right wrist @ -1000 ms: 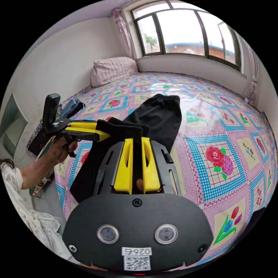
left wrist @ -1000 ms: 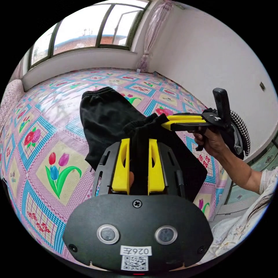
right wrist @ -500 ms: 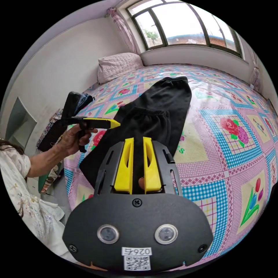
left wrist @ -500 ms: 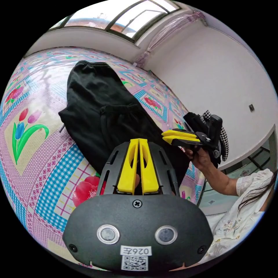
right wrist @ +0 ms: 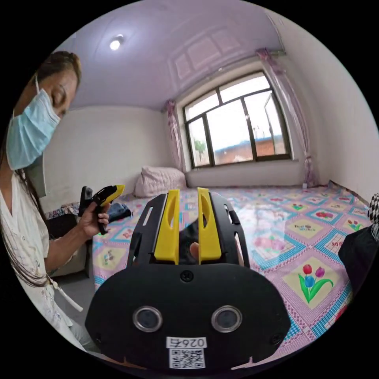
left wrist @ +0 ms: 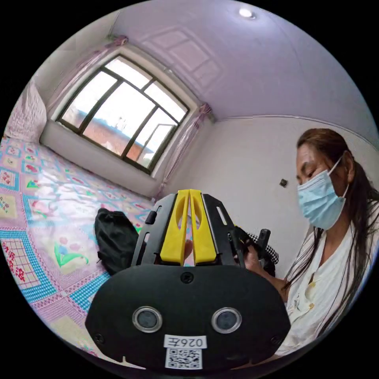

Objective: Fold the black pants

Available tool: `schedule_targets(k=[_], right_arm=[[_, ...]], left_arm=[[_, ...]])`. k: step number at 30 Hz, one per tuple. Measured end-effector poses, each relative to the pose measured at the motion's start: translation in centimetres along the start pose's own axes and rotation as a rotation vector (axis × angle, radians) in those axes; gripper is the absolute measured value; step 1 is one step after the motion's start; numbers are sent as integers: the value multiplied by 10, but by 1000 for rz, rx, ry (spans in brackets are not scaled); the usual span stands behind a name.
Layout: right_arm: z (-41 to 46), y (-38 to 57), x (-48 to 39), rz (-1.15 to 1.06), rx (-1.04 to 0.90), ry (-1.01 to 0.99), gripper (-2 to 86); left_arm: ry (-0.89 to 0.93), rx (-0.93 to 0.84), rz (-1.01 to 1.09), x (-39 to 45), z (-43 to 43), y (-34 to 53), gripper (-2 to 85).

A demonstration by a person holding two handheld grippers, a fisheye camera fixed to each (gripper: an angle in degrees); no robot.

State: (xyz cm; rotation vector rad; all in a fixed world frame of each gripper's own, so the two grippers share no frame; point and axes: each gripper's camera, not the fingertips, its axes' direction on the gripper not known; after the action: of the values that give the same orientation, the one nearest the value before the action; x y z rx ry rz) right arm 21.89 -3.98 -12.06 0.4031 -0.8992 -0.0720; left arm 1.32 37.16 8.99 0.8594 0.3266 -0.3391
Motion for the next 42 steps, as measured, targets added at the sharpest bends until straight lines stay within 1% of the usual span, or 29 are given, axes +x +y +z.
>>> schedule_targets(k=[2,3,4,5,6,7,8,9,10,11,12,13,14,15,18,19,20,21,22,23,24,26,28,30,32,34,36,38,42], right_arm=[[-22,-17,-9,-16,61,-89,4],[-32,-30,-14,-30,69,-167,-3],[-37,-35,-17,-47,89,-197,-4],[-49,-43,-23,-70,148,-220,-7],[-61,-49,-27,-77,209,-206,-8],[-65,-51,-28,-80,232,-195,-9],[-68,-53,-27,-88,234,-162,-10],[-61,-54,-21,-72,149,-113,-10],[-55,-53,-17,-62,90,-89,-11],[-40,-45,-7,-41,-29,-61,-11],[-22,-30,5,9,-163,-51,-12],[-13,-21,11,36,-228,-54,-12],[5,0,21,84,-363,-67,-12],[22,22,28,123,-474,-75,-11],[58,65,29,172,-618,-98,-11],[66,71,28,167,-642,-104,-10],[84,84,25,136,-717,-90,-10],[104,98,24,72,-820,-35,-9],[114,107,25,46,-883,8,-9],[130,123,32,28,-1000,68,-8],[132,127,41,62,-1014,35,-8],[124,117,57,134,-960,24,-5],[113,108,72,192,-917,48,2],[100,103,96,292,-865,54,33],[95,107,117,409,-864,13,59],[94,117,137,535,-855,-44,80],[98,128,154,627,-849,-71,87],[102,130,161,647,-843,-61,88],[112,123,172,644,-839,-29,85]], left_arm=[[188,252,50,28,-22,-7,-9],[258,298,48,31,-25,-9,-9],[452,349,47,32,-27,-12,-9],[649,353,56,32,-23,-16,-9],[708,335,71,34,-21,-18,-10],[681,247,66,38,-15,-19,-10],[507,131,54,43,-9,-15,-10],[393,70,55,46,-6,-11,-9],[162,-69,62,50,4,1,-9],[-22,-226,65,50,18,18,-9],[-97,-307,58,48,25,30,-9],[-208,-457,32,40,39,57,-9],[-261,-565,-17,30,50,85,-8],[-260,-600,-39,26,55,99,-9],[-243,-680,-122,10,84,155,-9],[-278,-759,-128,1,101,175,-9],[-352,-874,-120,-11,118,196,-9],[-395,-941,-124,-18,126,207,-9],[-445,-1082,-137,-33,138,229,-9],[-404,-1007,-141,-37,134,229,-9],[-411,-990,-165,-40,132,226,-9],[-460,-990,-200,-45,121,214,-6],[-509,-913,-175,-39,107,202,1],[-545,-845,-188,-36,92,194,28],[-549,-781,-283,-39,78,194,84],[-532,-780,-379,-48,76,201,122],[-500,-797,-438,-57,83,210,134],[-467,-821,-480,-65,97,216,140],[-464,-849,-476,-75,118,217,135]])
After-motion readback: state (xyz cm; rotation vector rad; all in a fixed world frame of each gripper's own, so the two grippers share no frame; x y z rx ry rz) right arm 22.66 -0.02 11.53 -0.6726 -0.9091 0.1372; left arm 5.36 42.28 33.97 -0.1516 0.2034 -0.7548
